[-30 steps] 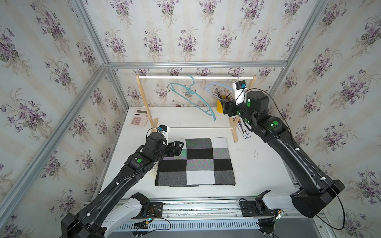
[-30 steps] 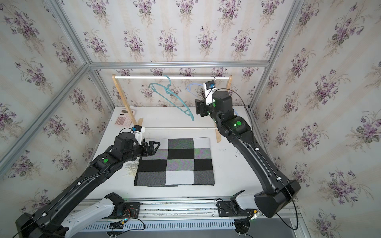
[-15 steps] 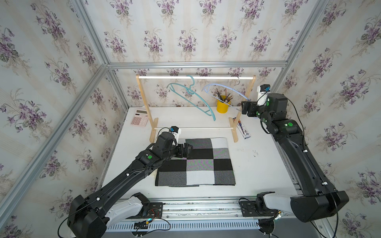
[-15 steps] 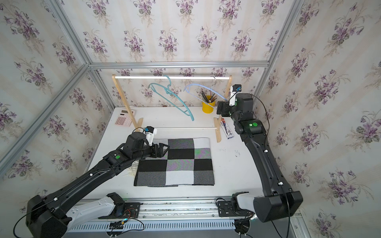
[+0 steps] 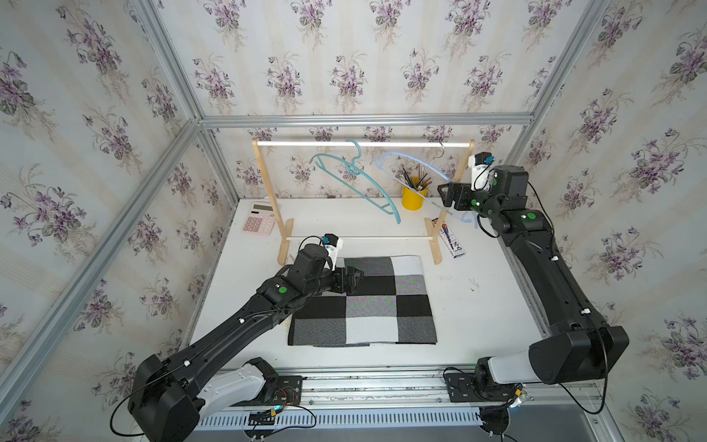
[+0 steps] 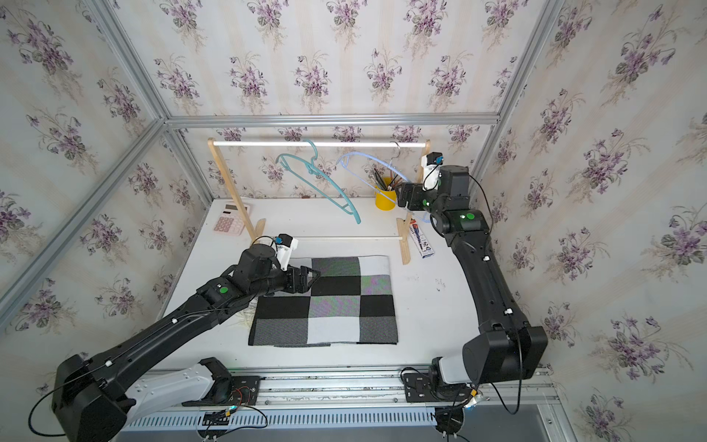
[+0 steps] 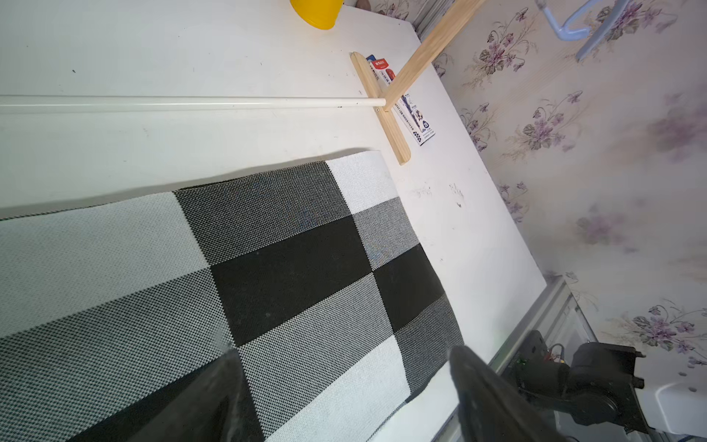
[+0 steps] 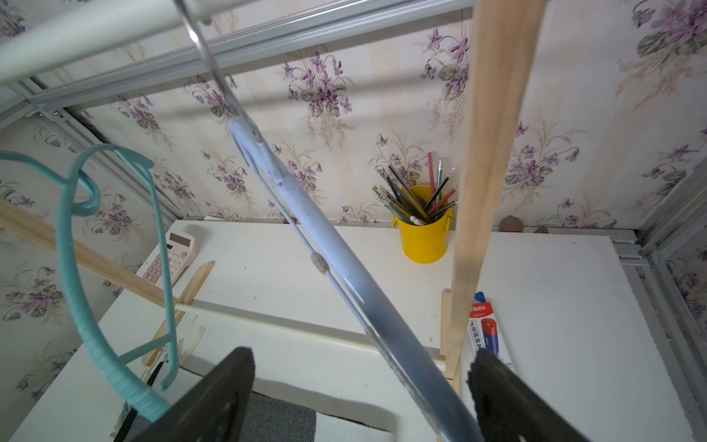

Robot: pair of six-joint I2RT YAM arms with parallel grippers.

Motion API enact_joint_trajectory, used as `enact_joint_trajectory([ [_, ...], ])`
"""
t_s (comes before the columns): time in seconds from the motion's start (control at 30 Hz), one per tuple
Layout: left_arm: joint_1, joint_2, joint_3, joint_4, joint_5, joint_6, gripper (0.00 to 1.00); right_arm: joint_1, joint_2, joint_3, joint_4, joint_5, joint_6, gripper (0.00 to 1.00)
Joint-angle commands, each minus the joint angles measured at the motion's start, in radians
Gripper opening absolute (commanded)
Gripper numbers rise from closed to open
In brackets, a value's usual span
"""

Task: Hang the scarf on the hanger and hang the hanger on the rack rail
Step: Pick up the hanger from the clothesline.

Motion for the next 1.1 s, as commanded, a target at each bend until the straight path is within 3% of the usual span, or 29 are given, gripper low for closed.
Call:
enact_joint_trajectory([
  [0.0,-0.002,0.001,0.004,0.042,0.017,0.011,0.87,0.008,-0.031,-0.027,0.021,-0.038,0.013,0.89],
  [0.3,-0.011,-0.003,-0.005,0.043,0.000,0.001,0.87,0.051,-0.012,-0.033,0.011,0.011,-0.010,0.73],
  [0.53,-0.016,0.001,-0.006,0.042,-0.005,-0.002,0.87,0.069,0.003,-0.027,0.006,0.052,-0.022,0.70],
  [0.77,-0.021,0.000,-0.007,0.037,-0.015,0.000,0.87,0.094,0.013,-0.026,-0.002,0.135,-0.033,0.46],
  [1.07,-0.021,-0.003,-0.010,0.035,-0.025,-0.002,0.87,0.130,0.014,-0.019,-0.017,0.290,-0.047,0.46],
])
